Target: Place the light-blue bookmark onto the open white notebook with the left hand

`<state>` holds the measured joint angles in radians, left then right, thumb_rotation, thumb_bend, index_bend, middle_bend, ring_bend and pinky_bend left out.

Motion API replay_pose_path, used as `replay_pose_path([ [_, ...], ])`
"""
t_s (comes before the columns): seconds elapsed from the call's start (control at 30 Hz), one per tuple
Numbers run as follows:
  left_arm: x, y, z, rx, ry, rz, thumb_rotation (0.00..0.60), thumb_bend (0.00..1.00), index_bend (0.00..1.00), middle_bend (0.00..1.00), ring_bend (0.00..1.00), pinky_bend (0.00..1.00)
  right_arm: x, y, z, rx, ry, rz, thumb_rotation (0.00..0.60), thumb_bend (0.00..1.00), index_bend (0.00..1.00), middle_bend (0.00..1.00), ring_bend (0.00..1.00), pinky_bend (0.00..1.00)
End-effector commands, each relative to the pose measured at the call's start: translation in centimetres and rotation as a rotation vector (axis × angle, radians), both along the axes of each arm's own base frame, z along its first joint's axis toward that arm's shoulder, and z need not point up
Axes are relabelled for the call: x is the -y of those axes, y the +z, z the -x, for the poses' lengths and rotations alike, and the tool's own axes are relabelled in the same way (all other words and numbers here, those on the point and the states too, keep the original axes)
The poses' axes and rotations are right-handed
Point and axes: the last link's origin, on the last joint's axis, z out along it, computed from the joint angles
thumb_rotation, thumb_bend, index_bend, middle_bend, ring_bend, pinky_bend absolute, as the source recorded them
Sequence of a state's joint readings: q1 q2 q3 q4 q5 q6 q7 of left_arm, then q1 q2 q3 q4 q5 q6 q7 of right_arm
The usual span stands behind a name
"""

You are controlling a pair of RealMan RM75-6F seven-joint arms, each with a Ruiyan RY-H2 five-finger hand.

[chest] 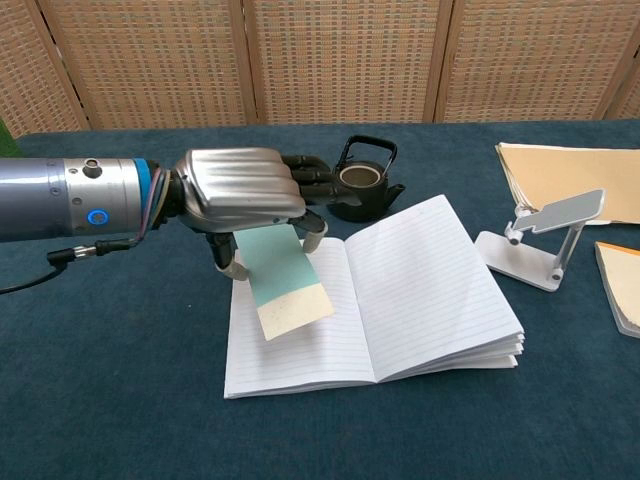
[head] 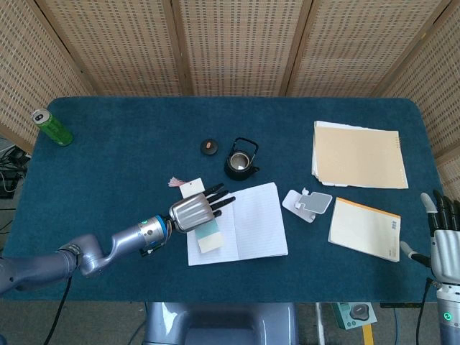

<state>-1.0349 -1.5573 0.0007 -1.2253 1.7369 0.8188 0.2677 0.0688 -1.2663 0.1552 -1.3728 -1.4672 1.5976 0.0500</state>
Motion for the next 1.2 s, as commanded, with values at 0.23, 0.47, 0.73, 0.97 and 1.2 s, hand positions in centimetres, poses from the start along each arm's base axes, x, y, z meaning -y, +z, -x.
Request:
replay_pose_path([
  [0.23,0.2,-2.2,-1.4,-0.056,-0.121,-0.001,0.600,0.18,0.45,0.00,0.00,0.00,0.0,0.3,0.1,0.007,0.000,0.012,0.600,0.12,0.03,0.00,0.00,0.00],
  [0.47,0.5,-3.1,-1.5,-0.061,-0.129,0.022,0.600,0.18,0.45,0.00,0.00,0.00,0.0,0.4,0.2,0.009,-0.005,0.012,0.600,0.12,0.03,0.00,0.00,0.00],
  [0.73,0.7,-3.7,-2.0,-0.055,-0.150,0.036,0.600,0.18,0.41,0.00,0.00,0.00,0.0,0.3,0.3,0.008,-0.007,0.012,0.600,0.12,0.03,0.00,0.00,0.00],
  [0.97,0.4,-4.0,-2.3,-0.058,-0.167,0.028,0.600,0.18,0.41,0.00,0.00,0.00,0.1,0.4,0.4,0.008,-0.007,0.015,0.600,0.12,0.03,0.00,0.00,0.00],
  [1.2,0.5,-4.3,-2.6,-0.050,-0.168,0.037,0.600,0.18,0.39,0.00,0.00,0.00,0.1,0.4,0.4,0.008,-0.004,0.017,0.600,0.12,0.03,0.00,0.00,0.00],
])
